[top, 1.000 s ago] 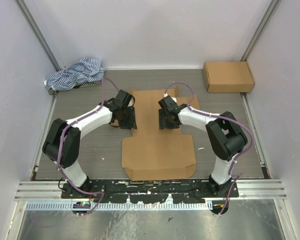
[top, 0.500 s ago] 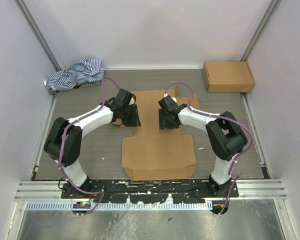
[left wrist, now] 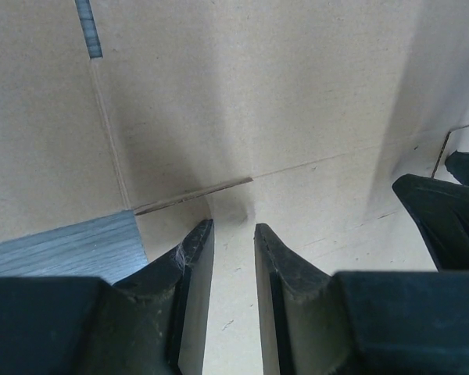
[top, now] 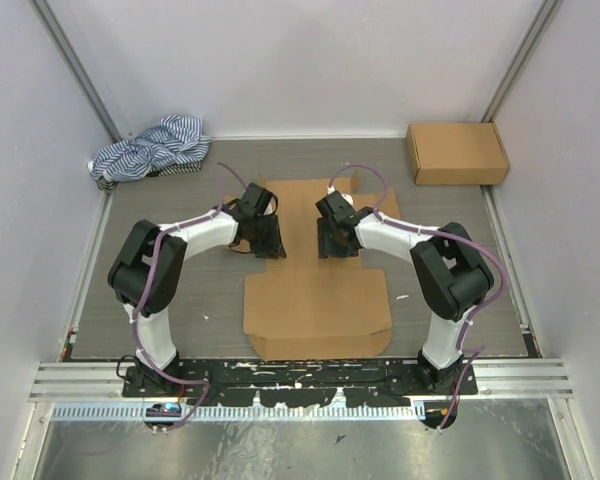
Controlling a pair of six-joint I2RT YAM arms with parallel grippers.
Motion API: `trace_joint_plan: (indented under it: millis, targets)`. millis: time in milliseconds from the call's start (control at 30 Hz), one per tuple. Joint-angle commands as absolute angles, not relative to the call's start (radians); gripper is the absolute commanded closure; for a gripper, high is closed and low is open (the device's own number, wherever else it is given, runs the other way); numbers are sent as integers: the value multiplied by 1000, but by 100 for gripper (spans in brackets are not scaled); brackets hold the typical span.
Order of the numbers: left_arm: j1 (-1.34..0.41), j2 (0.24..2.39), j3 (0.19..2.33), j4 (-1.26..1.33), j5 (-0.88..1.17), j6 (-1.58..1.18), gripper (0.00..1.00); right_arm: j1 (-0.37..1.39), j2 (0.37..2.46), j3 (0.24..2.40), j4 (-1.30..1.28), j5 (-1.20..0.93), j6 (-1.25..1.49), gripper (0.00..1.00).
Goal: Fold the paper box
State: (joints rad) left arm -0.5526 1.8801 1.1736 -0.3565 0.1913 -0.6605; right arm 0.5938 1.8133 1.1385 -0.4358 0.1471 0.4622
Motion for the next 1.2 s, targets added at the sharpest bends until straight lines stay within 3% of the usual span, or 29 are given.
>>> trace_joint_plan:
  millis: [0, 733, 767, 933, 1067, 1167]
  targets:
    - [-560, 1849, 1174, -391, 128, -647, 65, 596, 1845, 1176, -453, 160, 467, 44]
    - [-540, 1500, 1269, -594, -87, -530, 60, 492, 1634, 1474, -583, 256, 317, 39]
    - [-535, 1487, 1264, -595, -96, -524, 56, 480, 1613, 1467, -559, 254, 315, 38]
    - [-522, 1435, 1255, -626, -214, -504, 21, 384, 1584, 1436, -400, 285, 339, 28]
    - [-507, 1407, 1247, -638, -219, -497, 19, 325, 1735, 1610, -458, 254, 298, 27]
    - [-505, 1383, 1219, -619, -213, -501, 21, 271, 1928, 1807, -543, 102, 273, 35]
